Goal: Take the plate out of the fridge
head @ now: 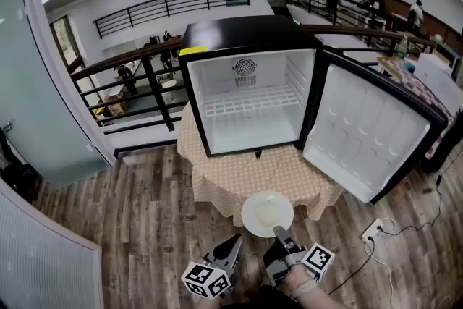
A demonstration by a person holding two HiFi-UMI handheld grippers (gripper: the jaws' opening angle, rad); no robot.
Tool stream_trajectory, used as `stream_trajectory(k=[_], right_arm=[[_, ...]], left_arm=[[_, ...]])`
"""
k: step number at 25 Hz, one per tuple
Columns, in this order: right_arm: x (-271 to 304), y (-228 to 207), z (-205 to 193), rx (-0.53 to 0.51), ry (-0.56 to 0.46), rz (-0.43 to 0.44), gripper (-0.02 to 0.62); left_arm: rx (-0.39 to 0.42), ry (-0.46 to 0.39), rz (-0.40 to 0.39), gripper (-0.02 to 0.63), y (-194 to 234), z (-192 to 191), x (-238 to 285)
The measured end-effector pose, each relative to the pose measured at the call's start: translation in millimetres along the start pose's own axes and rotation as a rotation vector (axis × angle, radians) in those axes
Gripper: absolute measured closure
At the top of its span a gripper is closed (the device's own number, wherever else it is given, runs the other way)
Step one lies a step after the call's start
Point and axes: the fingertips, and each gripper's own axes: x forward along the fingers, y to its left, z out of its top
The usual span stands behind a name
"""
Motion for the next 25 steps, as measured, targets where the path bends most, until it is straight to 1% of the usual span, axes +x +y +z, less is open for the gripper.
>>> stream_trajectory(k=[17,25], right_arm=[[-7,7,-13,0.001,0.004,0.013,0.545],[-21,6,-24,0.007,-0.005,0.008,0.545]], left_arm=[[0.002,-0.027,0.004,0.597,-2,5,-18],[0.0,-0.038,0.01,0.597,-6,4,-36]])
